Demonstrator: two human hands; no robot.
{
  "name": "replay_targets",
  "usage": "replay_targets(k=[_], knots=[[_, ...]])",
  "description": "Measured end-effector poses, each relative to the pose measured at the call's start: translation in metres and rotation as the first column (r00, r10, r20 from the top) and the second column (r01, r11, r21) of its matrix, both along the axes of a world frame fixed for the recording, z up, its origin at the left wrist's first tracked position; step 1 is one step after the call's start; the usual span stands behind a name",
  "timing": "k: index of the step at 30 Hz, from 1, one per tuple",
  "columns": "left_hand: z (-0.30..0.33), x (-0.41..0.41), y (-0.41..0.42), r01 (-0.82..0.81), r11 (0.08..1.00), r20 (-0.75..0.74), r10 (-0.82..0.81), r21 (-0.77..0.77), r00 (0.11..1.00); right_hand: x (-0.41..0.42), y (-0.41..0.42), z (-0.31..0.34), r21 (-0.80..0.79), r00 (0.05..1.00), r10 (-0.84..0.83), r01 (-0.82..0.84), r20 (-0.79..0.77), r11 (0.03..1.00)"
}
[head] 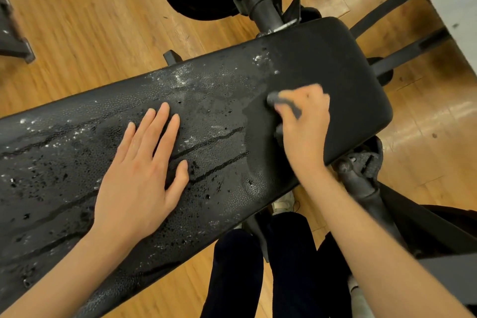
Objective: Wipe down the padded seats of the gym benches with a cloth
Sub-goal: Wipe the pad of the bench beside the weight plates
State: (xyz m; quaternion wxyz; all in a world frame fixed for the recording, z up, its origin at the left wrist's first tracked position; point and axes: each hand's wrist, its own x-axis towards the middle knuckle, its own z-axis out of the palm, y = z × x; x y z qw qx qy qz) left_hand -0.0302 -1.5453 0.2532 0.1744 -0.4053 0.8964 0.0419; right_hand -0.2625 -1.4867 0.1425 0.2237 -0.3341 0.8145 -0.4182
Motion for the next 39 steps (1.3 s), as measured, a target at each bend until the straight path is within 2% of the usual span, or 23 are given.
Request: replay_targets(k=[2,4,7,9,12,14,18,19,21,23,24,28,29,33,37,39], knots=[[0.000,0.000,0.000,0.000,1.000,0.001,0.000,-0.004,1.000,0.011,0.023,0.007,-0.014,0.998,0.062,-0.062,0.019,0.998],[0.000,0.000,-0.001,0.007,1.000,0.003,-0.007,-0.006,1.000,-0.003,0.006,0.000,-0.017,0.998,0.063,-0.063,-0.008,0.998],[-0.001,0.000,0.000,0.002,1.000,-0.006,-0.002,-0.008,1.000,-0.028,-0.044,-0.013,-0.015,0.996,-0.079,0.078,-0.035,0.997],[-0.001,0.000,0.000,0.006,1.000,-0.002,-0.006,-0.007,1.000,-0.019,-0.044,-0.011,-0.023,0.991,-0.128,0.128,-0.030,0.992],[-0.001,0.001,-0.001,0.004,1.000,-0.003,-0.004,-0.008,1.000,0.004,-0.010,-0.003,-0.068,1.000,-0.002,0.001,-0.010,0.998],[-0.001,0.001,0.000,0.002,1.000,-0.002,-0.002,-0.010,1.000,-0.009,-0.014,-0.007,-0.070,0.999,0.024,-0.025,-0.022,0.997],[-0.001,0.001,-0.001,0.006,1.000,-0.001,-0.006,-0.012,1.000,-0.012,-0.052,-0.011,-0.038,0.982,-0.189,0.189,0.000,0.981],[-0.001,0.001,-0.001,0.005,1.000,0.001,-0.005,-0.011,1.000,0.001,-0.046,-0.004,-0.039,0.984,-0.180,0.180,0.007,0.983],[-0.001,0.001,0.000,0.004,1.000,-0.003,-0.004,-0.005,1.000,0.028,-0.018,0.010,-0.061,0.999,-0.030,0.031,0.015,0.998],[-0.001,0.001,-0.001,0.004,1.000,-0.003,-0.004,-0.002,1.000,0.029,-0.005,0.017,-0.095,0.995,0.096,-0.095,0.004,0.991],[-0.001,0.001,-0.001,0.007,1.000,0.000,-0.007,-0.001,1.000,0.021,-0.015,0.013,-0.097,0.995,0.104,-0.104,-0.013,0.990],[-0.001,0.000,-0.001,0.011,1.000,0.008,-0.011,-0.010,1.000,0.000,-0.070,-0.001,-0.072,0.996,-0.082,0.080,-0.018,0.994],[-0.001,-0.001,-0.001,0.013,1.000,0.011,-0.013,-0.009,1.000,0.006,-0.065,0.001,-0.065,0.996,-0.087,0.086,-0.003,0.994],[0.000,0.001,-0.001,0.011,1.000,0.012,-0.011,-0.010,1.000,0.030,-0.008,0.020,-0.087,0.997,0.074,-0.072,0.020,0.994],[0.000,0.001,-0.001,0.015,1.000,0.025,-0.015,-0.010,1.000,-0.002,-0.070,0.001,-0.037,0.998,-0.023,0.021,-0.053,0.999],[-0.001,0.000,-0.001,0.016,1.000,0.026,-0.015,-0.016,1.000,-0.010,-0.088,0.000,-0.040,0.996,-0.086,0.086,-0.019,0.996]])
